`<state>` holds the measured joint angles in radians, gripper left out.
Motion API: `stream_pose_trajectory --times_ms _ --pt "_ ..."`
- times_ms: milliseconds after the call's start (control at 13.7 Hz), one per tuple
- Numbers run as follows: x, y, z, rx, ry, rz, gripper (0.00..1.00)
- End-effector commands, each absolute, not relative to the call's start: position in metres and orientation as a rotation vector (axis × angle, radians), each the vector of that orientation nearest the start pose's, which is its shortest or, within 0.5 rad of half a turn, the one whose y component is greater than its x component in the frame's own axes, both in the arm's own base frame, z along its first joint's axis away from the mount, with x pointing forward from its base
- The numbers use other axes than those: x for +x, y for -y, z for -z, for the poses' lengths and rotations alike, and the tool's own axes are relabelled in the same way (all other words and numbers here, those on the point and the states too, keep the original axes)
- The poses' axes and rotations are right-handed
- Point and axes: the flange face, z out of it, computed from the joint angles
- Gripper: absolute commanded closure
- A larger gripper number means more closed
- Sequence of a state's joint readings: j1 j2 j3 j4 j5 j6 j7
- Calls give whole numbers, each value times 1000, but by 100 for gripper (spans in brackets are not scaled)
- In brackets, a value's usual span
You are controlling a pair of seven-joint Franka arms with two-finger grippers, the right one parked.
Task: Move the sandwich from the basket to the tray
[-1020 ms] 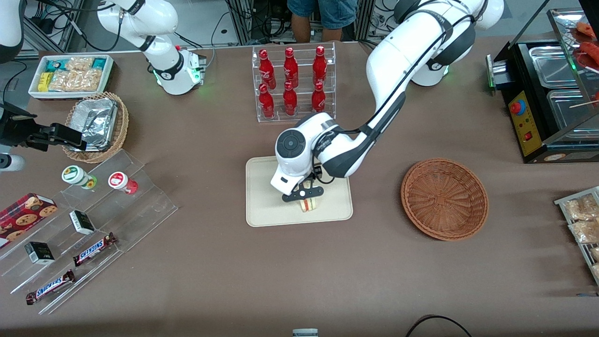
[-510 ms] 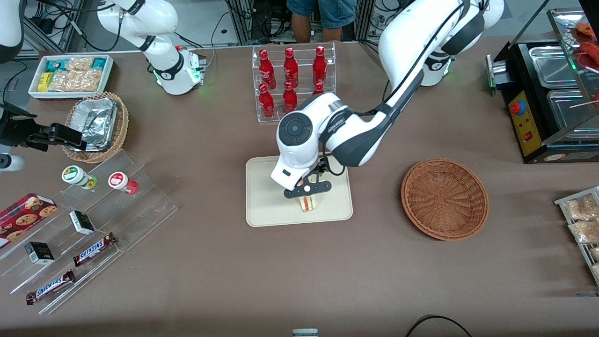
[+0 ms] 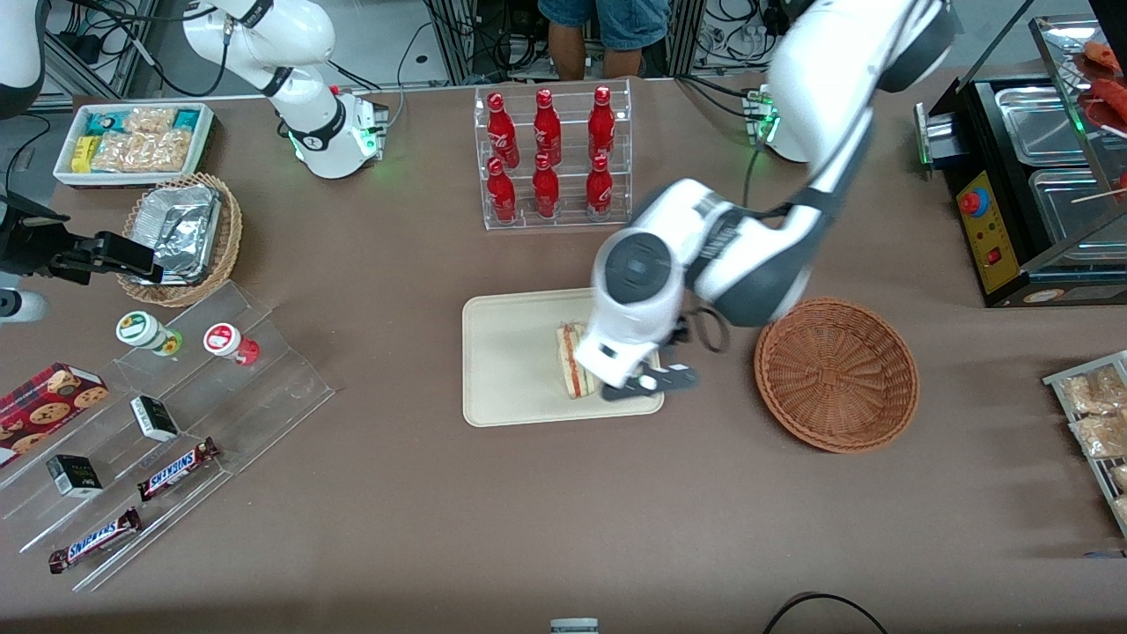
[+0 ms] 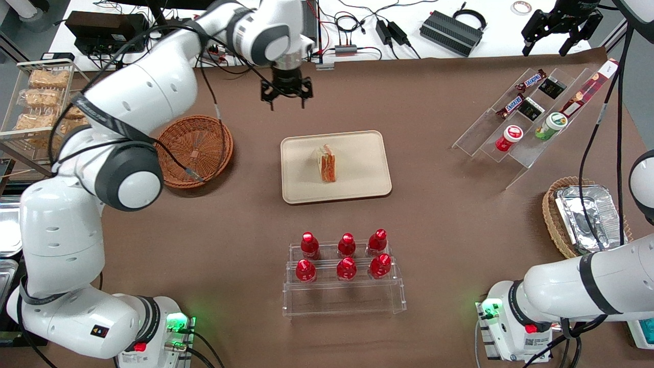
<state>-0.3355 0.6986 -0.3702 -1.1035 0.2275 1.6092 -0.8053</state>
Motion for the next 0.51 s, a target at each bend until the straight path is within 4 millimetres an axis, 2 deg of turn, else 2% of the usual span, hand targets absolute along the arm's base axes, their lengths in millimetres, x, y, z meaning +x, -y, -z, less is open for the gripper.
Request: stream_pose_trajectory --times_ms 0,73,219,437 --pt "626 330 -434 -3043 153 -278 0" --pt "632 307 -435 -3044 164 -339 0" --pt "626 271 -435 -3019 146 -366 0" --pt "609 223 -449 -3059 68 -328 0"
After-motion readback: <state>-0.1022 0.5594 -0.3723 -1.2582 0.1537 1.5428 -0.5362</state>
